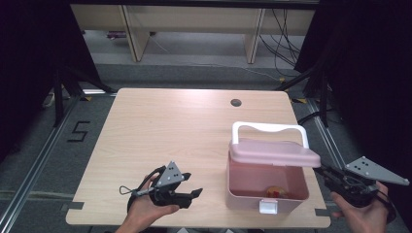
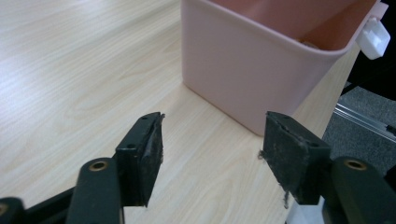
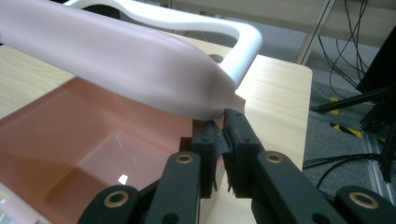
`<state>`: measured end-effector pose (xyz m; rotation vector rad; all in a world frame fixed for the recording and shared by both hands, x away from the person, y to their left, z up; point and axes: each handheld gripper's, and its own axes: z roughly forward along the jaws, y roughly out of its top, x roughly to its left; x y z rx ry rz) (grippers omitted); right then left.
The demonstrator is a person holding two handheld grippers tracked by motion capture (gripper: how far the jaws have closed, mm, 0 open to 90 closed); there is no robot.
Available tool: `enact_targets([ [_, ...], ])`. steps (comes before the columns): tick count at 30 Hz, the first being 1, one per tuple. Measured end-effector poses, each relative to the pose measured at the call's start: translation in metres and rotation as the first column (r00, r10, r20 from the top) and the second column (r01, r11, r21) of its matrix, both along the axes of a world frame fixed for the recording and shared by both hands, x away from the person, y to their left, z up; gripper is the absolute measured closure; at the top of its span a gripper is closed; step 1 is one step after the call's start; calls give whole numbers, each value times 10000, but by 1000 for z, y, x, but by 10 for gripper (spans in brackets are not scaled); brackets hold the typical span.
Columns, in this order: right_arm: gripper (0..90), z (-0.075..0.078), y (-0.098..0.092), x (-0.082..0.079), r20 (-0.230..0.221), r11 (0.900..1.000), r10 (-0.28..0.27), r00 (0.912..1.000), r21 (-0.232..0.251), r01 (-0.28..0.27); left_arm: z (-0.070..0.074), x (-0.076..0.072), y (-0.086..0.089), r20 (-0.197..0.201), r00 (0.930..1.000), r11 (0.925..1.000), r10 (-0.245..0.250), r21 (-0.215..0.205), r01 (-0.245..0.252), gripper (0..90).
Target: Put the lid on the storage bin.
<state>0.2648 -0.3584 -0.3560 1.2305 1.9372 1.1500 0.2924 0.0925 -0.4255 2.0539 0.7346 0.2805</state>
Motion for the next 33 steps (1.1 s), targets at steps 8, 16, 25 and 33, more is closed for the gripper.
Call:
enact_targets([
  [8, 831, -14, -1, -7, -470, 9998, -52, 9989, 215, 62, -7, -10, 9, 5, 10000, 9998, -34, 205, 34, 303],
  [16, 839, -26, -1, -7, -568, 9995, 251, 9981, 186, -240, -13, -16, 16, -180, 9998, 9996, -73, 287, 78, 297],
  [25, 822, -36, -4, -9, -946, 9988, 359, 9949, 379, -325, -19, -19, 21, -225, 9997, 9991, 12, 427, -3, 303],
  [33, 811, -40, -10, -13, -1034, 9984, 272, 9943, 530, -217, -22, -20, 21, -275, 9996, 9987, 13, 517, 2, 305],
])
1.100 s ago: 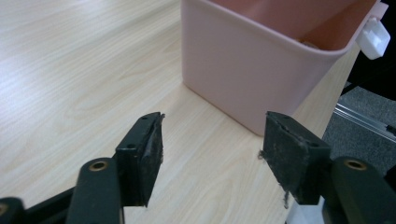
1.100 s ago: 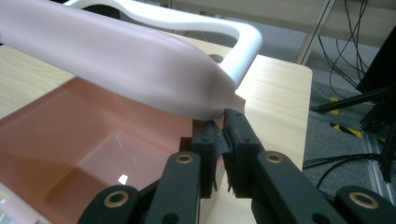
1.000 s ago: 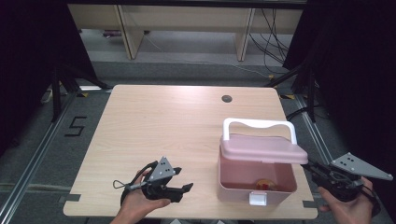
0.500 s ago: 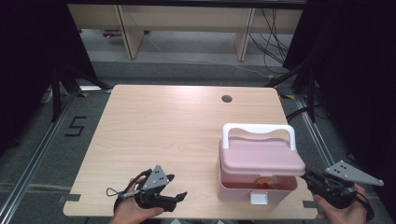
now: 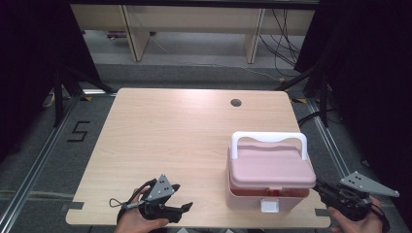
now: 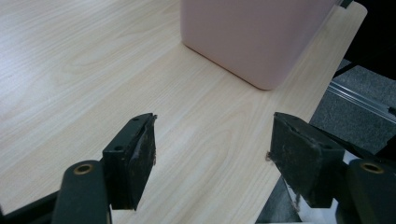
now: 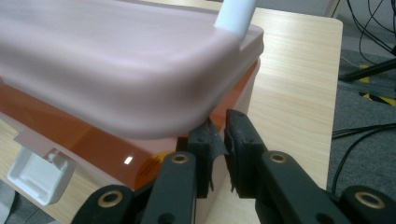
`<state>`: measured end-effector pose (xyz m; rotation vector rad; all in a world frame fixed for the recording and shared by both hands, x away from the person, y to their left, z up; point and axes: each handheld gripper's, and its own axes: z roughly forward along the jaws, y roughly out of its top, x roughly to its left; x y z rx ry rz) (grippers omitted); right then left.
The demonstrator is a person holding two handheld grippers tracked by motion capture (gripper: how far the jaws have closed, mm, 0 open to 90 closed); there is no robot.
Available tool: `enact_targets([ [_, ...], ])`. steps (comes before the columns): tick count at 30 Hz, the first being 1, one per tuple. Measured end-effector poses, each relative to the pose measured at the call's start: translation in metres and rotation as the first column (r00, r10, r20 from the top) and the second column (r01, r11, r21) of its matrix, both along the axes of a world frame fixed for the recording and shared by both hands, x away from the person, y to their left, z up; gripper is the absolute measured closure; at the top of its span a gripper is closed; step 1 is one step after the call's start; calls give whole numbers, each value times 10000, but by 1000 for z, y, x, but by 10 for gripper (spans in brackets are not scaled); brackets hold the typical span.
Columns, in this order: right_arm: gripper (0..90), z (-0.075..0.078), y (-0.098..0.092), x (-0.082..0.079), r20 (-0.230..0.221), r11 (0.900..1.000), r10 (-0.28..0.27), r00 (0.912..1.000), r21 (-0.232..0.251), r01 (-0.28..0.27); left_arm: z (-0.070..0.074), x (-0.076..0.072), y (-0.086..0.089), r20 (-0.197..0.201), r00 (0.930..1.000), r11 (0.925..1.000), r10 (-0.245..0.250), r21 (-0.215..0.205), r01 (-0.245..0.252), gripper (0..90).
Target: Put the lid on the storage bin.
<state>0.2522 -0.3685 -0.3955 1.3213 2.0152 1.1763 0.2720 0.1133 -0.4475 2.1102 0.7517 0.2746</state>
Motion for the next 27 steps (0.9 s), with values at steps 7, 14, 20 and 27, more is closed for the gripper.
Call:
enact_targets([
  [7, 804, -5, -7, 0, 73, 9994, -235, 9997, -237, 237, -1, -1, 2, -77, 10000, 10000, -29, -40, 28, 305],
  [14, 793, -5, -14, 0, -50, 9987, -469, 9989, 205, 470, -1, -1, 4, -24, 10000, 9999, 28, -118, -28, 305],
  [20, 672, -11, -23, 0, 104, 9968, -797, 9968, 87, 796, -4, -2, 8, -21, 9999, 9999, 127, -96, -127, 289],
  [27, 495, -22, -30, -6, -141, 9899, -1386, 9902, 264, 1390, -8, -4, 15, 119, 9997, 9998, 199, 82, -200, 264],
])
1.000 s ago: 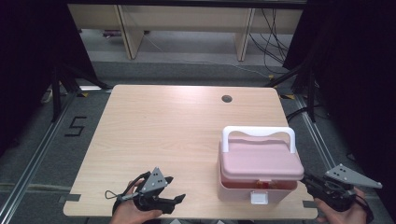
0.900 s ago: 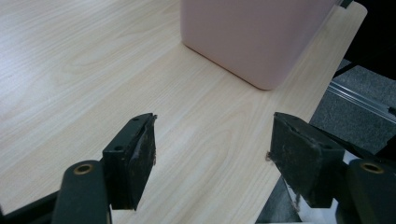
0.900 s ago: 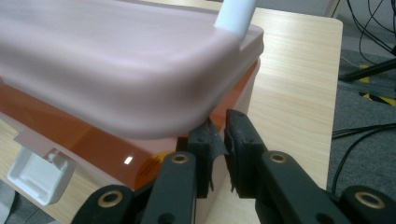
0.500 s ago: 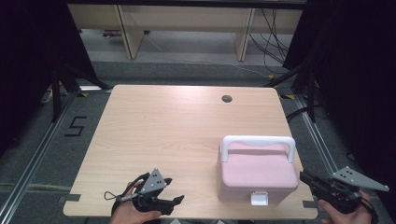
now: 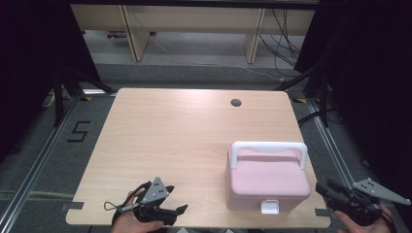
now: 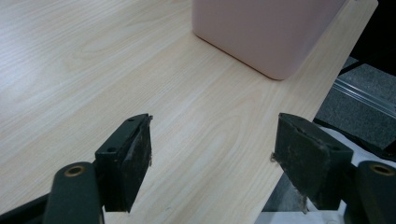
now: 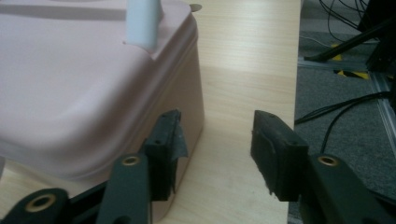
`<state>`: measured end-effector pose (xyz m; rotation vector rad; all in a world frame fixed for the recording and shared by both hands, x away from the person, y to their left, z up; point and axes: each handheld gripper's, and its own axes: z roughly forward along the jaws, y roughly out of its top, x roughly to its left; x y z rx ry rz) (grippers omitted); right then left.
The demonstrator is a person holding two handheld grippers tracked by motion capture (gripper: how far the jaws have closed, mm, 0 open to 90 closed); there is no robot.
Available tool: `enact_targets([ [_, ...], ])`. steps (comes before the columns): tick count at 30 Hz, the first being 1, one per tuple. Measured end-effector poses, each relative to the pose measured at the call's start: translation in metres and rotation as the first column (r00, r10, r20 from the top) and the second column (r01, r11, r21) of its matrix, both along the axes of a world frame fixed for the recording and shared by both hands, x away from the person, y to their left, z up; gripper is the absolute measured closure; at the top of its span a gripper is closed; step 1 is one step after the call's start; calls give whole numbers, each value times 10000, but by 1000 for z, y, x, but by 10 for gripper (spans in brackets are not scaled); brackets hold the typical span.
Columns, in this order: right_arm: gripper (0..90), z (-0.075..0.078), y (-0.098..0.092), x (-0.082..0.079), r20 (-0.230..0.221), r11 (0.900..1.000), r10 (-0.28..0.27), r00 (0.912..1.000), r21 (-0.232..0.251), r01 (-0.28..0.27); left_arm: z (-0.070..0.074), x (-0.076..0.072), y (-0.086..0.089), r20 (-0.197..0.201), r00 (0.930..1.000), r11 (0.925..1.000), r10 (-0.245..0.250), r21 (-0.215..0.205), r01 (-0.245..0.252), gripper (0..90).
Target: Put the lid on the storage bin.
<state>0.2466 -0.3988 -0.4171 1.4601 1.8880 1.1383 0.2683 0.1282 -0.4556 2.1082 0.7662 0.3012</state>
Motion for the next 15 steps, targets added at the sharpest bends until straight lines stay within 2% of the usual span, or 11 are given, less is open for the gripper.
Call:
enact_targets([
  [3, 435, -4, -2, -2, -13, 9999, -147, 9999, -28, 147, -1, -2, 2, 83, 9999, 10000, 83, -31, -83, 249],
  [4, 414, -5, -1, -3, -145, 9997, -187, 9997, 177, 190, -2, -2, 3, 46, 10000, 10000, 31, -40, -31, 243],
  [5, 393, -6, -2, -4, -45, 9997, -227, 9997, 20, 227, -3, -2, 5, 202, 9998, 10000, 60, 20, -61, 237],
  [6, 376, -6, 0, -6, -274, 9990, -381, 9989, 223, 387, -4, -3, 5, 251, 9997, 9999, 44, -117, -41, 234],
  [8, 352, -9, -1, -7, -139, 9994, -335, 9993, -47, 334, -4, -5, 8, 266, 9996, 10000, 37, 17, -38, 231],
  [9, 343, -11, -1, -8, -101, 9994, -345, 9994, -25, 345, -5, -5, 9, 296, 9996, 10000, 7, -22, -6, 228],
  [10, 335, -12, -1, -9, -147, 9993, -375, 9992, -47, 374, -6, -7, 8, 256, 9996, 9994, 123, -338, -114, 228],
  [12, 323, -16, 1, -12, -170, 9991, -406, 9990, -129, 404, -6, -9, 11, 314, 9994, 9998, 131, -179, -125, 225],
  [13, 315, -18, 4, -14, -507, 9976, -676, 9964, 93, 682, -6, -9, 14, 398, 9992, 10000, 71, -21, -70, 223],
  [15, 313, -22, 2, -16, -334, 9989, -457, 9984, -96, 454, -7, -13, 15, 365, 9990, 9990, 248, -371, -235, 220],
])
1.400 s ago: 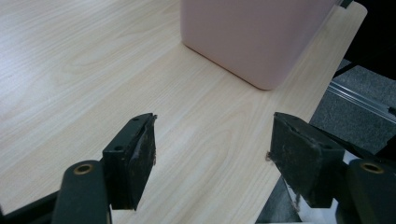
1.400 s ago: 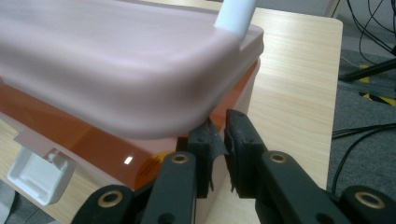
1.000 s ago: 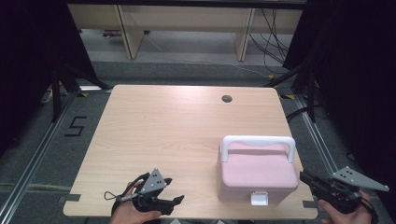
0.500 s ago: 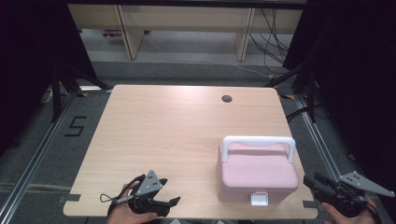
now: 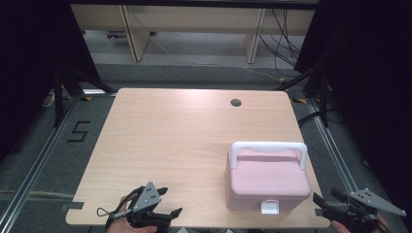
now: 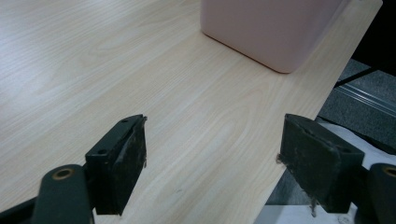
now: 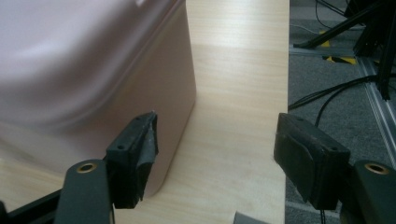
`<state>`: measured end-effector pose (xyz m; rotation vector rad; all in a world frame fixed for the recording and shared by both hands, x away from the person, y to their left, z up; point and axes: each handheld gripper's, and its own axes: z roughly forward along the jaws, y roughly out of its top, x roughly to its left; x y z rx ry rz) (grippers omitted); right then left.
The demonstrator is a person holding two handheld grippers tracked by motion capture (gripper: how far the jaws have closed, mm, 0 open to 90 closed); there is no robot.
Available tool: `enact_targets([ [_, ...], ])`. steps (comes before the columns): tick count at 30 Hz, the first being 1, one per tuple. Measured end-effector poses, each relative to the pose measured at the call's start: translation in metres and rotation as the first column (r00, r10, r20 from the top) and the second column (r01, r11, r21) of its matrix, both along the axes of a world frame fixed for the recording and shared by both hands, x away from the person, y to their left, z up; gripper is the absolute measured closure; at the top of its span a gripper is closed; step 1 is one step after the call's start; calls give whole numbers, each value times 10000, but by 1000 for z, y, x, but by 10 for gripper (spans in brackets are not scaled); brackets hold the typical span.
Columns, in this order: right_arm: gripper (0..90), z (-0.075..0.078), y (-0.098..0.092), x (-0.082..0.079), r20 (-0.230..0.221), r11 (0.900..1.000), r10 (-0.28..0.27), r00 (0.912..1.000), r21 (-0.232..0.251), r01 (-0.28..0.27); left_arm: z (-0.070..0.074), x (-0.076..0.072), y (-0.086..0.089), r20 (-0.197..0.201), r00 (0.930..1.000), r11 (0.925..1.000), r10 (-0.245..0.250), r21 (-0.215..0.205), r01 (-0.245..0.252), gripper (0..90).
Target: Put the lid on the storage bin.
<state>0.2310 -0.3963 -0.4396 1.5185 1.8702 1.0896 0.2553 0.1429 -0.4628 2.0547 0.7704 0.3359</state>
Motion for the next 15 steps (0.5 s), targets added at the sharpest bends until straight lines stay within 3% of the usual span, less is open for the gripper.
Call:
enact_targets([
  [3, 300, -6, 0, -4, 0, 9998, -79, 10000, 170, 79, -1, -3, 5, 66, 10000, 9999, -1, 115, 0, 217],
  [4, 298, -8, -2, -5, 30, 10000, -88, 10000, -40, 88, -2, -5, 6, 73, 9999, 9999, 138, 15, -138, 217],
  [6, 292, -12, -1, -8, -129, 9998, -94, 9999, 166, 96, -5, -7, 8, 90, 9997, 9997, 206, -125, -205, 214],
  [8, 290, -16, -2, -10, -120, 10000, -19, 9999, 51, 20, -5, -9, 13, 228, 9996, 9995, 161, 269, -168, 208],
  [10, 282, -19, -1, -12, -259, 9999, -7, 9997, 143, 11, -6, -11, 13, 203, 9994, 9996, 275, 0, -275, 207],
  [11, 276, -19, -2, -14, -239, 10000, -20, 9997, -34, 19, -7, -12, 14, 198, 9995, 9997, 240, 13, -240, 206],
  [12, 271, -21, 0, -14, -290, 9999, -1, 9996, 119, 4, -7, -13, 15, 241, 9993, 9996, 280, 3, -280, 206],
  [13, 269, -21, -1, -16, -277, 9999, -49, 9996, -153, 44, -7, -15, 16, 261, 9993, 9996, 281, 67, -283, 206],
  [14, 269, -22, 0, -17, -288, 10000, 8, 9996, 7, -8, -7, -15, 18, 379, 9991, 9990, 200, 380, -214, 205],
  [15, 269, -23, 2, -19, -519, 9998, -136, 9986, 103, 141, -8, -17, 17, 318, 9991, 9996, 268, 69, -270, 205],
])
